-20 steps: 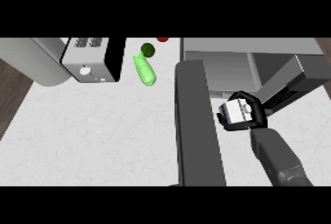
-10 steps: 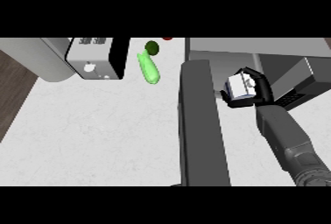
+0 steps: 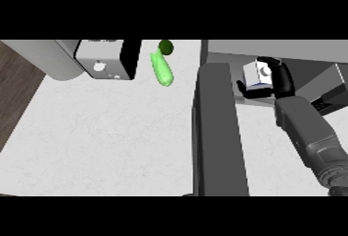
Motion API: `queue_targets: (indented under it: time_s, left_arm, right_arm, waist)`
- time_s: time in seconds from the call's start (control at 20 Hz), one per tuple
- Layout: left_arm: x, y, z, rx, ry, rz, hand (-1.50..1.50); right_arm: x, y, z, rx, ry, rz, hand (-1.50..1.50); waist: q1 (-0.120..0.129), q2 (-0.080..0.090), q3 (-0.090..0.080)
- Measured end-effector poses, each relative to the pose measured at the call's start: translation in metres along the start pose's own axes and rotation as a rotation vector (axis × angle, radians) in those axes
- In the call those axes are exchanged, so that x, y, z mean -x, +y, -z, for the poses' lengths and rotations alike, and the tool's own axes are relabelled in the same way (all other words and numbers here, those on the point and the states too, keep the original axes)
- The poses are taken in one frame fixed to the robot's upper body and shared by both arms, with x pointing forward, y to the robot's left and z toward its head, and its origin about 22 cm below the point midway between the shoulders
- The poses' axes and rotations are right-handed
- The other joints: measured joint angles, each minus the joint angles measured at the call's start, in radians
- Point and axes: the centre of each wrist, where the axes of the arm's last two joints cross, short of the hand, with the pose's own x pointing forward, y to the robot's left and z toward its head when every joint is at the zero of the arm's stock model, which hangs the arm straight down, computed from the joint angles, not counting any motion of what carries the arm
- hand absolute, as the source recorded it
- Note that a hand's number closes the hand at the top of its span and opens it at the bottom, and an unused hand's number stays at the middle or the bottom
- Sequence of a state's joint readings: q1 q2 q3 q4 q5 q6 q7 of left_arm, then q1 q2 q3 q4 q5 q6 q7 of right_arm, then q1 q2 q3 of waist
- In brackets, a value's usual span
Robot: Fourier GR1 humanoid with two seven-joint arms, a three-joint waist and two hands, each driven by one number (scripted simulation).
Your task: Pick up the milk, place it into the microwave and close the microwave
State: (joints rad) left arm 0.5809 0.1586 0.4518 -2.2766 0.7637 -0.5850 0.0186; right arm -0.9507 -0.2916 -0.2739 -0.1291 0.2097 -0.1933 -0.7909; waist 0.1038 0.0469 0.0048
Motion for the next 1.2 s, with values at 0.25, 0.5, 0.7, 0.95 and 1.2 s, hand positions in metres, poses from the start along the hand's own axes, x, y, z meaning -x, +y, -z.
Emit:
queue_targets:
  time_s: [0.25,0.5,0.7,0.95,1.2]
  left_arm:
    - [-0.002,-0.001,0.007,0.018,-0.004,-0.001,-1.50]
    - [-0.002,0.002,0.014,0.033,-0.005,0.005,-1.50]
    - [-0.001,0.004,0.018,0.041,-0.011,0.007,-1.50]
    - [0.000,0.004,0.024,0.057,-0.015,0.004,-1.50]
    - [0.001,0.005,0.027,0.067,-0.017,0.003,-1.50]
  right_arm:
    - [-0.007,-0.013,0.011,0.061,0.011,-0.083,1.50]
    - [-0.014,-0.025,0.019,0.106,0.021,-0.129,1.50]
    - [-0.017,-0.035,0.023,0.144,0.027,-0.150,1.50]
    - [-0.021,-0.045,0.028,0.180,0.027,-0.156,1.50]
    - [-0.022,-0.056,0.029,0.202,0.036,-0.172,1.50]
  waist:
    - [0.021,0.013,0.002]
    - [0.037,0.024,0.003]
    - [0.047,0.032,0.004]
    - [0.061,0.044,0.006]
    - [0.078,0.050,0.006]
